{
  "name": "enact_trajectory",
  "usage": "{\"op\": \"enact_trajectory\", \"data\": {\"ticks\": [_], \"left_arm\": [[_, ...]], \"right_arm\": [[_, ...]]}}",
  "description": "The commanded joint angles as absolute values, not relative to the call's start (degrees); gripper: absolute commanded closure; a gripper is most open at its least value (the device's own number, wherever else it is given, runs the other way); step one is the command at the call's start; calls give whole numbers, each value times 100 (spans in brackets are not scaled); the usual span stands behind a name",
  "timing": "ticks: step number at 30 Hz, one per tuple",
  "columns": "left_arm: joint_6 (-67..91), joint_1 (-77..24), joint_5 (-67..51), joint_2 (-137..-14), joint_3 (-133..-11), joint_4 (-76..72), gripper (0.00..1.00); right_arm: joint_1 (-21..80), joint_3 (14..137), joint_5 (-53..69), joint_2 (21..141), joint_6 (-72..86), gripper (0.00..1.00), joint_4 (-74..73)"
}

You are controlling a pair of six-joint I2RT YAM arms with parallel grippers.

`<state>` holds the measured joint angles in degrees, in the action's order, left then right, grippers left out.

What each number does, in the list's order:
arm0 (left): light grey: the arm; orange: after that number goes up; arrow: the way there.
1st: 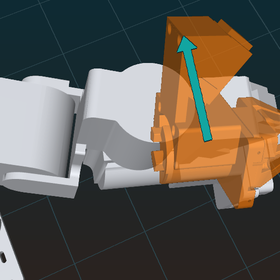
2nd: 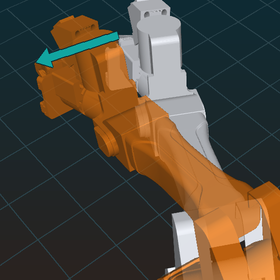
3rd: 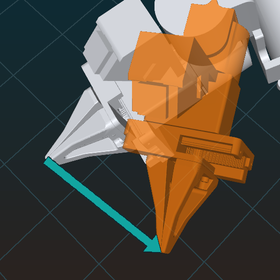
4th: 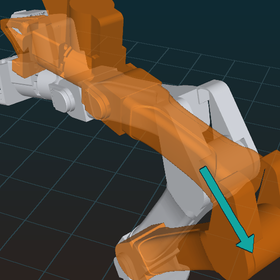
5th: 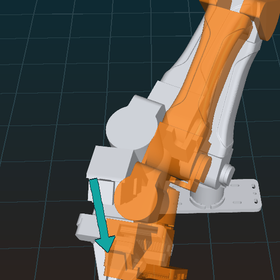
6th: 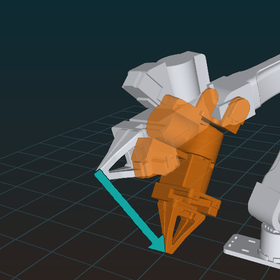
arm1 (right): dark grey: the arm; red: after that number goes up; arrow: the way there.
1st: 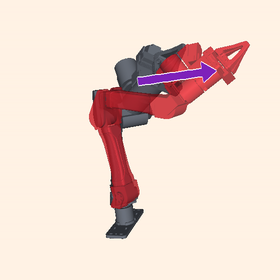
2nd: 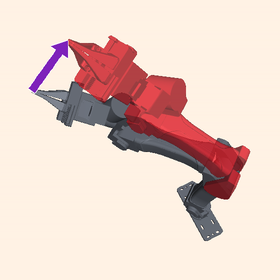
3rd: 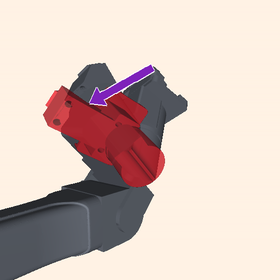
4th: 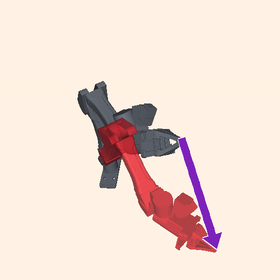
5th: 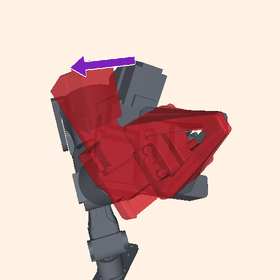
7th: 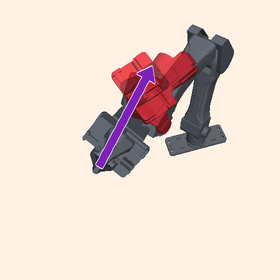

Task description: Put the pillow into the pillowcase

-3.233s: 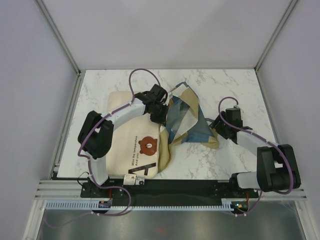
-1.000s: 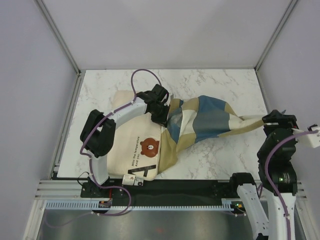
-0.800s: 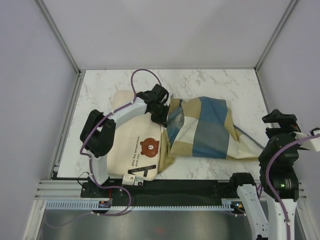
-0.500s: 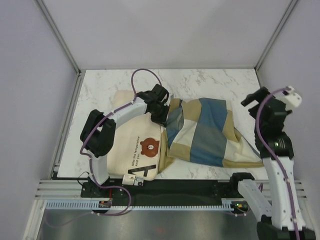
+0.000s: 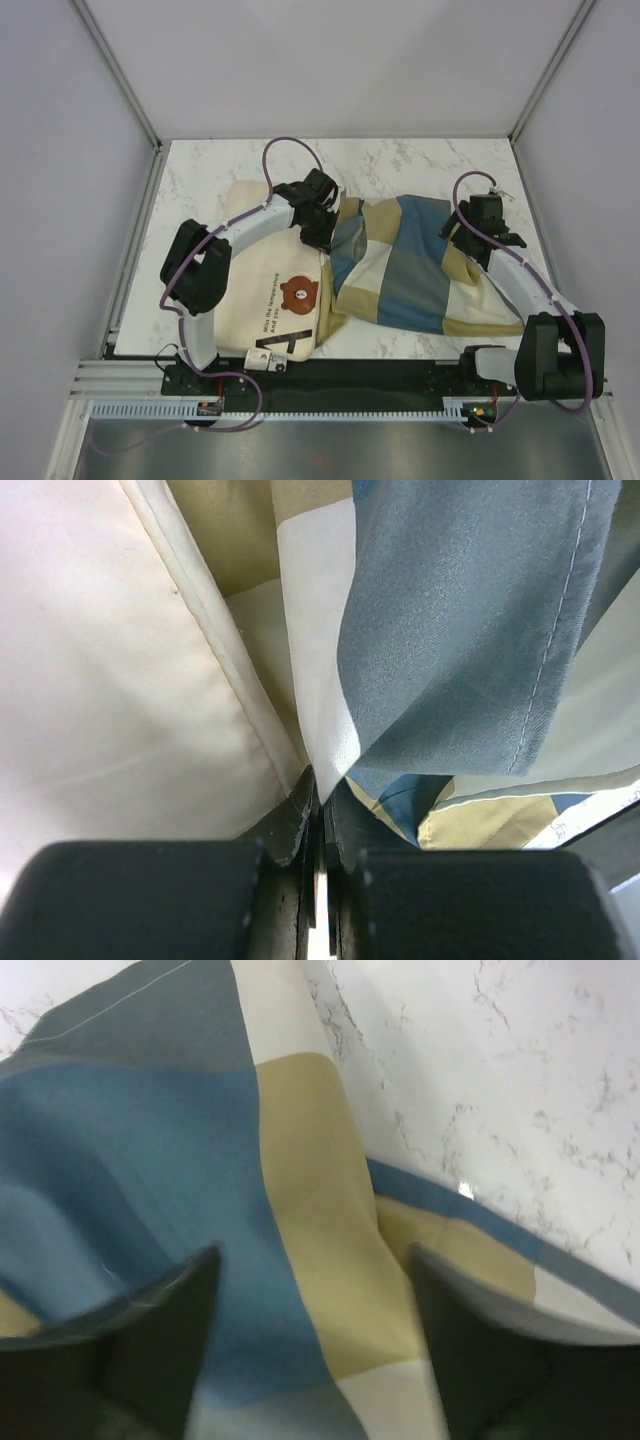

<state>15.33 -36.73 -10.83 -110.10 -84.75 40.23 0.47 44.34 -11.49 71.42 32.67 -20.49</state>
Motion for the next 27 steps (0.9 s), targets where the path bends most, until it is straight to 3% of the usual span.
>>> {"op": "enact_trajectory", "data": {"ticks": [1,3,4,6,10,12,18,22,24,26,27], "left_arm": [[1318,-3665,-1011,-10802,-8719,4052,93],[1318,-3665,-1011,-10802,-8719,4061,94],[1318,-3665,-1019,-10810,-8719,4061,94],[1318,-3665,-1037,-10819,-8719,4060,94],[1318,-3665,-1081,-10837,-8736,4061,94],[1310,-3674,-1081,-10846,-8728,4069,94],[1301,-3674,-1107,-10890,-8736,4078,94],[1283,-3674,-1099,-10925,-8745,4104,94],[1275,-3683,-1099,-10916,-8745,4113,95],[1274,-3683,-1090,-10907,-8754,4104,94],[1274,-3683,-1090,-10916,-8754,4104,95]], "right_arm": [[35,4298,-1179,7575,3331,31,-1197],[35,4464,-863,7962,3226,53,-1064],[79,4552,-740,8067,3165,77,-1020],[385,4859,-1070,8244,3050,100,-1142],[1876,5238,-2791,8305,2883,100,-1668],[2161,5291,-3337,8384,2865,100,-1775],[2259,5194,-2699,8885,2444,96,-1767],[1909,5404,-1288,9149,2443,76,-1723],[1776,5493,-1126,9088,2478,58,-1705],[1644,5607,-1002,8895,2479,50,-1705],[1600,5651,-967,8825,2487,41,-1705]]}}
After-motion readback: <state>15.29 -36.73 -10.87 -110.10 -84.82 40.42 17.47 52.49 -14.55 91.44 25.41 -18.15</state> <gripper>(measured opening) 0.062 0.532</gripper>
